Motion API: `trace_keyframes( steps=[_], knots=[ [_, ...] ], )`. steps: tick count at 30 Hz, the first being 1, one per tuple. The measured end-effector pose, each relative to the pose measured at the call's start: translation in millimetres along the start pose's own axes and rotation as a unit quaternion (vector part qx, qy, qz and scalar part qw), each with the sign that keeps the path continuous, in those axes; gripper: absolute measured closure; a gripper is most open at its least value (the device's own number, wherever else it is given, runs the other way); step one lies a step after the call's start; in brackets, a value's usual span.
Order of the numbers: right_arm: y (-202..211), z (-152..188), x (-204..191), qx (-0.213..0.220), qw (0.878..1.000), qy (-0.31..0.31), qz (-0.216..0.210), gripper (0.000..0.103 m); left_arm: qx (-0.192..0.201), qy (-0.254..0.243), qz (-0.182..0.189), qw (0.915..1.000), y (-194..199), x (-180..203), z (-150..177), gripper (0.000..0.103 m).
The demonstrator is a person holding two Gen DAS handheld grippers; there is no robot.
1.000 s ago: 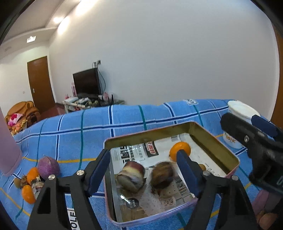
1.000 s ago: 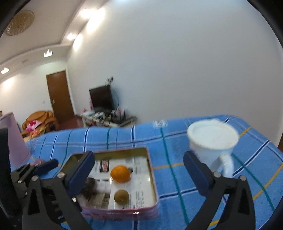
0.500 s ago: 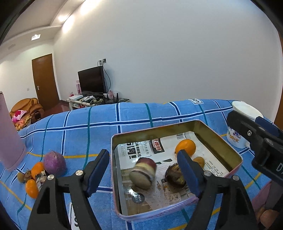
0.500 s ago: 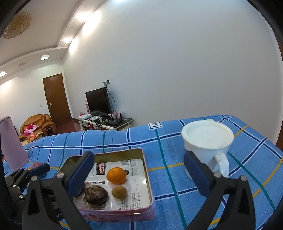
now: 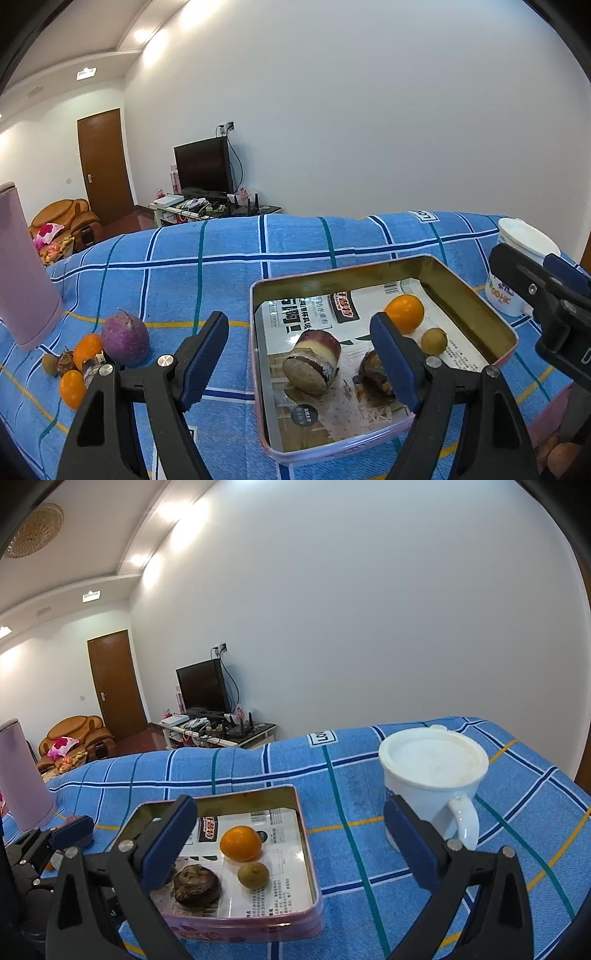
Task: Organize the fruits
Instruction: 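Withdraw both open tools above the tin, then move both open tools back toward the produce beside the lilac kettle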
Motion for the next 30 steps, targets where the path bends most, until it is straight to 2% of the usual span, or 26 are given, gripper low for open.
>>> trace_keyframes(
  steps=[8, 24, 30],
  knots=[
    [-2, 0, -2, -0.001, 1.0, 0.004, 0.005, 0.0, -0.001, -0.001, -0.005, 1.0, 1, -1, 1, 0.023],
    [7, 9, -17, 0.035, 0.997, 0.057, 0.044, 0.0, 0.022, -0.001, -0.07, 0.9973, 24, -32, 15, 0.023],
    [15, 10, -18, 0.049, 0.996, 0.044, 0.055, 0.0, 0.015, -0.006, -0.088, 0.996, 32, -54, 26, 0.023]
  ],
)
Point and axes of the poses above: each gripper's, at about its wrist camera, not at the fingertips, and y roughly against the way its jaws point, x to its right, z to its underside, the point moved 2 cm from there along -y, roughly the way its jaws point, and after that the axes turned 11 degrees about -y, right-handed, at the moved point
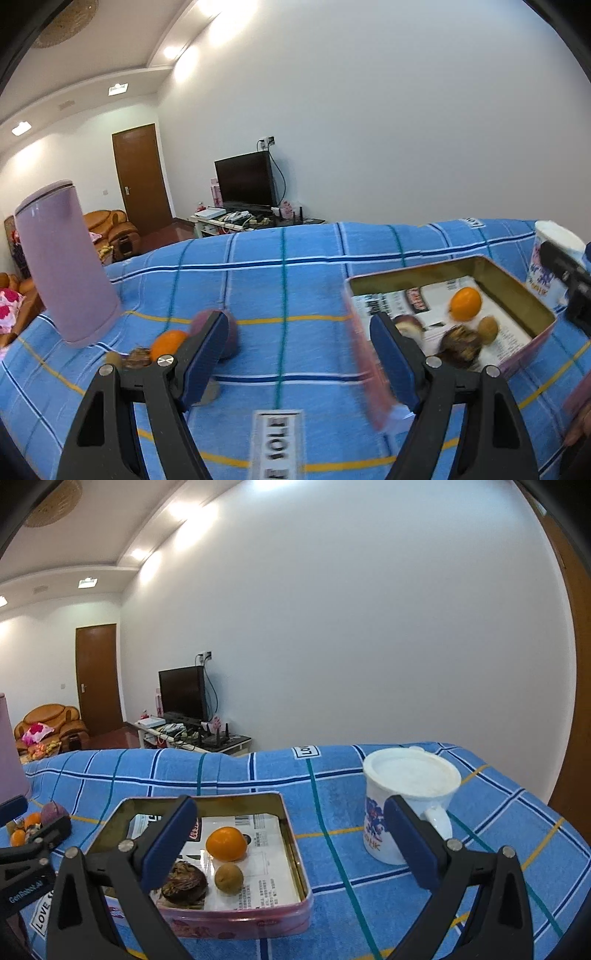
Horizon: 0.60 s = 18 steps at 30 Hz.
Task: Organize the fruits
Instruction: 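Move both open tools back toward the produce beside the lilac kettle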
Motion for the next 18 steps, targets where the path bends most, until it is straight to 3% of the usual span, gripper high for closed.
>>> trace_keyframes(
  steps=[5, 11, 18],
  knots=[
    [6, 2, -3, 0.001, 1.0, -0.019, 0.002, 0.0, 0.002, 0.003, -0.026, 0.9997, 3, -31, 11, 0.023],
    [18, 9, -17, -0.003, 1.0, -0.023, -0.002, 0.0, -0.008, 0.022, -0.022, 0.9995, 2, -55, 20, 0.023],
    [29, 20, -42, -0.008, 1.0, -0.003, -0.01, 0.0, -0.018, 0.008, -0.016, 0.9997, -1, -73, 28, 0.023]
  ],
)
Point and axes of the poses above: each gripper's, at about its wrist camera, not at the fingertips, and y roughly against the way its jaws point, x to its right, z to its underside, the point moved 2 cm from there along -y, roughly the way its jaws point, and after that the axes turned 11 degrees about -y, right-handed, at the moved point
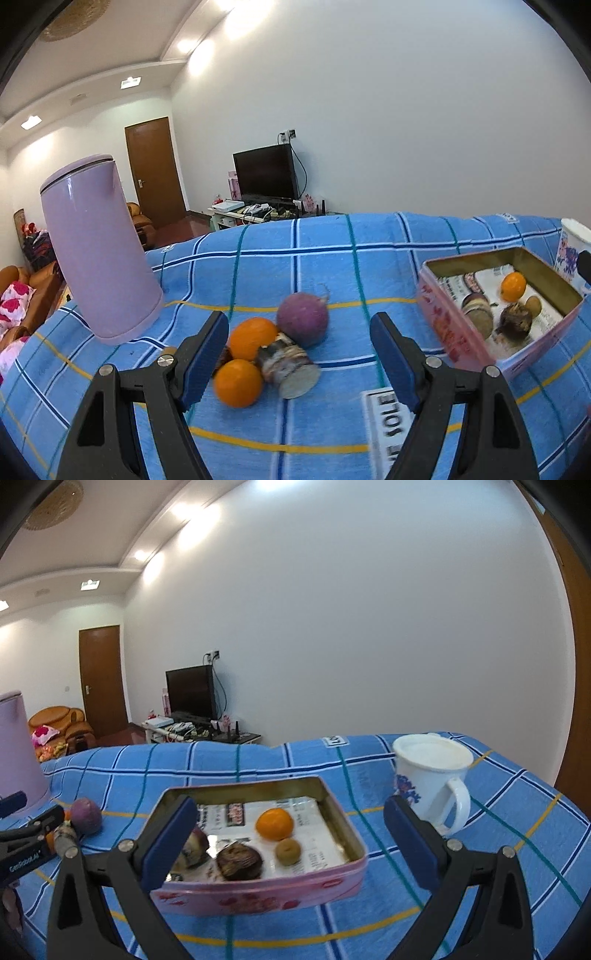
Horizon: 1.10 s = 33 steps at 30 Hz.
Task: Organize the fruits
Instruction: 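Move both open tools back toward the produce beside the lilac kettle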
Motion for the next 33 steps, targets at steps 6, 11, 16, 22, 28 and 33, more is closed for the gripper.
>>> trace_keyframes(
  steps=[6, 11, 16, 22, 28, 33],
  knots=[
    [4, 11, -30, -0.035, 0.999, 0.004, -0.035, 0.0, -0.026, -0.004, 0.013, 0.9996, -11, -46, 10, 0.023],
    [2, 24, -73, -0.07, 0.994, 0.03, -0.083, 0.001, -0.046, 0.028, -0.023, 0.9983, -28, -108, 23, 0.023],
    [-4, 41, -126, -0.124, 0.981, 0.05, -0.142, 0.012, -0.066, 0.053, -0.035, 0.9958, -42, -154, 37, 0.023],
    [-28, 62, -188, -0.221, 0.954, 0.067, -0.189, 0.017, -0.097, 0.102, -0.036, 0.9893, -55, -181, 49, 0.023],
    [-58, 82, -224, -0.278, 0.937, 0.101, -0.184, 0.044, -0.104, 0.095, -0.058, 0.9883, -54, -185, 52, 0.023],
    [-84, 95, -230, -0.32, 0.926, 0.11, -0.169, 0.047, -0.12, 0.104, -0.055, 0.9857, -57, -192, 53, 0.023]
  ],
)
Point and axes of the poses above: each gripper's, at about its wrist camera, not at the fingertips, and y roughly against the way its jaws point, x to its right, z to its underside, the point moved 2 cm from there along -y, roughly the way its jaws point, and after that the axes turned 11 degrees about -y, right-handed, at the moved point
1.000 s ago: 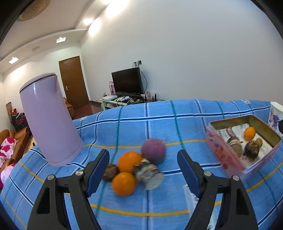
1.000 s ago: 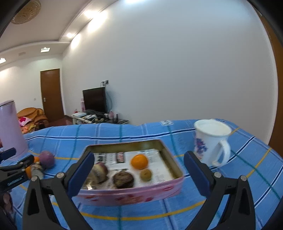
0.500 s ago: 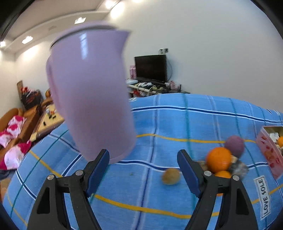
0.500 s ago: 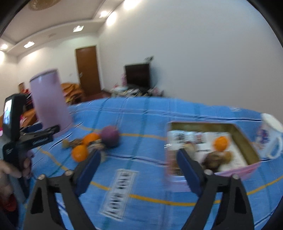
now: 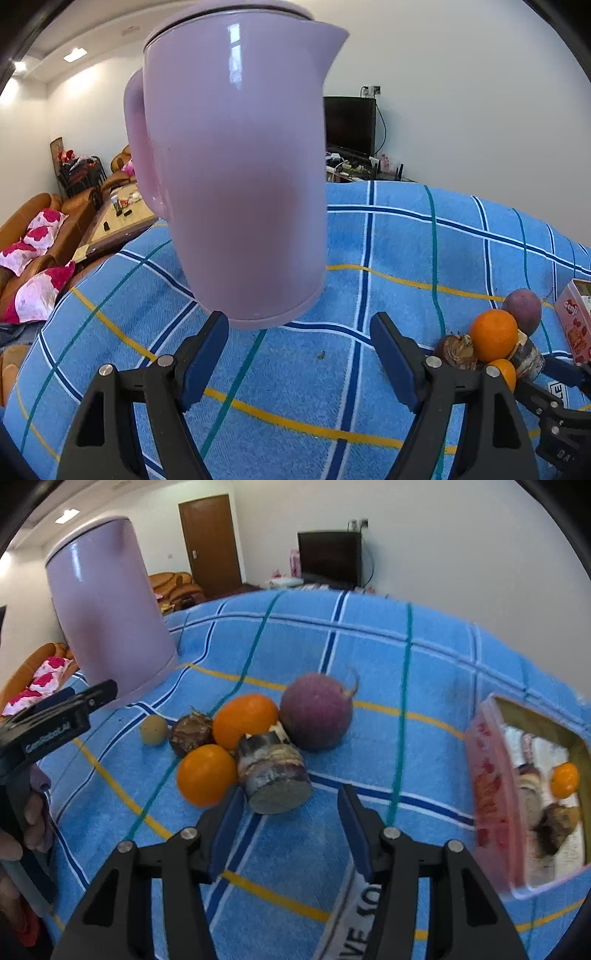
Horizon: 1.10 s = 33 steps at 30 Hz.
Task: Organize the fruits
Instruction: 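Move both open tools back toward the produce beside the lilac kettle, then grasp the sugarcane chunk with the right tool while the left tool grasps a small brown fruit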
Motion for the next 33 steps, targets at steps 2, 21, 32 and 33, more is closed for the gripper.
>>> trace_keyframes(
  steps=[2, 21, 32, 33],
  knots=[
    [-5, -6, -1, -0.005, 1.0, -0.003, -0.008, 0.047, 0.003, 0.012, -0.003, 0.9999, 2, -8, -2, 0.023],
    [28, 11, 9, 0.057, 0.998, -0.002, -0.041, 0.06, 0.03, -0.026, 0.073, 0.9966, 7, 9, -3, 0.023],
    [49, 18, 32, 0.081, 0.993, -0.035, -0.074, 0.06, -0.009, -0.093, 0.085, 0.992, -8, 35, 4, 0.051],
    [48, 20, 32, 0.081, 0.993, -0.034, -0.075, 0.06, -0.01, -0.091, 0.092, 0.9916, -8, 34, 5, 0.051]
  ],
)
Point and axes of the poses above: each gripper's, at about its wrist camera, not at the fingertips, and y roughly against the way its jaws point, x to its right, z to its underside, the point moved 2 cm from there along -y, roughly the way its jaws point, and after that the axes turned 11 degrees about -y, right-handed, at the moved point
